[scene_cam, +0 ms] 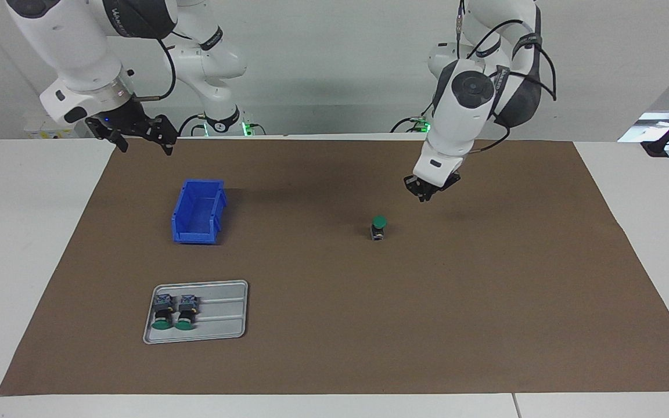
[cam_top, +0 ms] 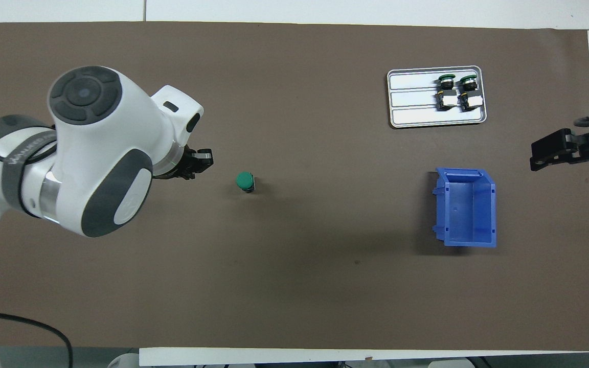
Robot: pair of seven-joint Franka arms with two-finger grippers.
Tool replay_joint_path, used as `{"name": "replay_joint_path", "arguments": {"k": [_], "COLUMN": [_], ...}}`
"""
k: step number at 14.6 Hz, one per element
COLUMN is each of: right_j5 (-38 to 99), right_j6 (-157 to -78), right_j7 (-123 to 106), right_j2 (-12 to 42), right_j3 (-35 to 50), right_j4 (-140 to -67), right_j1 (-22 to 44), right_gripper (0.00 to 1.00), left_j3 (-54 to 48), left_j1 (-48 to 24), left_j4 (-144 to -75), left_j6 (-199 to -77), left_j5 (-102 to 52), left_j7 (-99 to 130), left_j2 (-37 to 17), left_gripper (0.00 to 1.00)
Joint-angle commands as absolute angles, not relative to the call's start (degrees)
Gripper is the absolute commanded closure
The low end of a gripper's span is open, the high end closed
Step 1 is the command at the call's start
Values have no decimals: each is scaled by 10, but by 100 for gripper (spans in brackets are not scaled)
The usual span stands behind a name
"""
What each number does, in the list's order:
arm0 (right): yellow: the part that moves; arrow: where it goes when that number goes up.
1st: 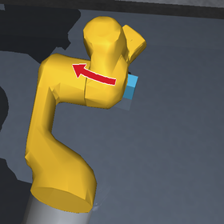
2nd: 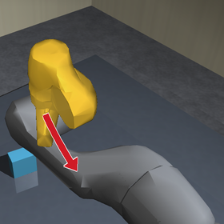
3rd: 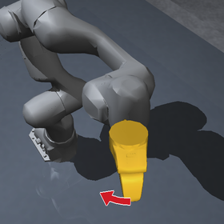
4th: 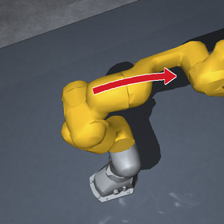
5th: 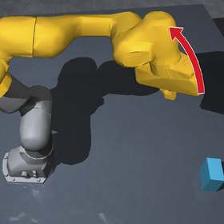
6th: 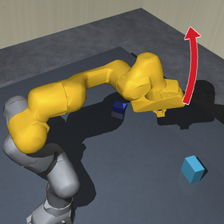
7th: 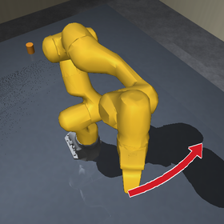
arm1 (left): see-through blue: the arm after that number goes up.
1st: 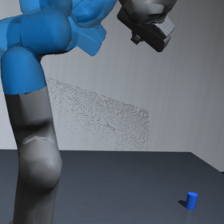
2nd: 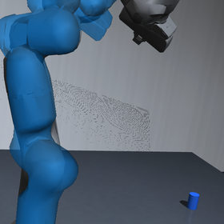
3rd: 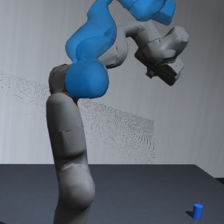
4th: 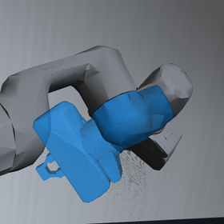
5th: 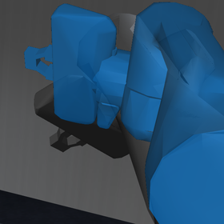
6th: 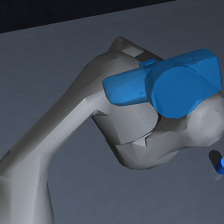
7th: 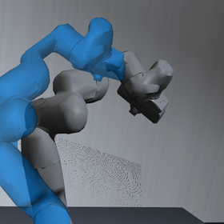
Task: Place and press button with both arms
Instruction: 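Move the left gripper back above the green button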
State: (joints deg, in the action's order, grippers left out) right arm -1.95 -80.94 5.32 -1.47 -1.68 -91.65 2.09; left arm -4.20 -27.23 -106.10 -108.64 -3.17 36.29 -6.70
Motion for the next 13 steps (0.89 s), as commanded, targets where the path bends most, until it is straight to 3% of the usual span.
{"name": "replay_joint_path", "arguments": {"k": [1, 13], "right_j5": [-19, -19], "right_j6": [-817, -817], "right_j7": [42, 42], "right_j2": [-25, -25], "right_j3": [-18, -18], "right_j4": [-928, -928], "right_j1": [18, 18], "right_gripper": [0, 0], "left_j3": [-35, -37], "left_j1": [-294, -332], "left_j4": [-1066, -1116], "left_j6": [-1129, -1235], "left_j5": [-52, -70], "left_j7": [403, 436], "left_j2": [-82, -112], "left_gripper": [95, 95]}}
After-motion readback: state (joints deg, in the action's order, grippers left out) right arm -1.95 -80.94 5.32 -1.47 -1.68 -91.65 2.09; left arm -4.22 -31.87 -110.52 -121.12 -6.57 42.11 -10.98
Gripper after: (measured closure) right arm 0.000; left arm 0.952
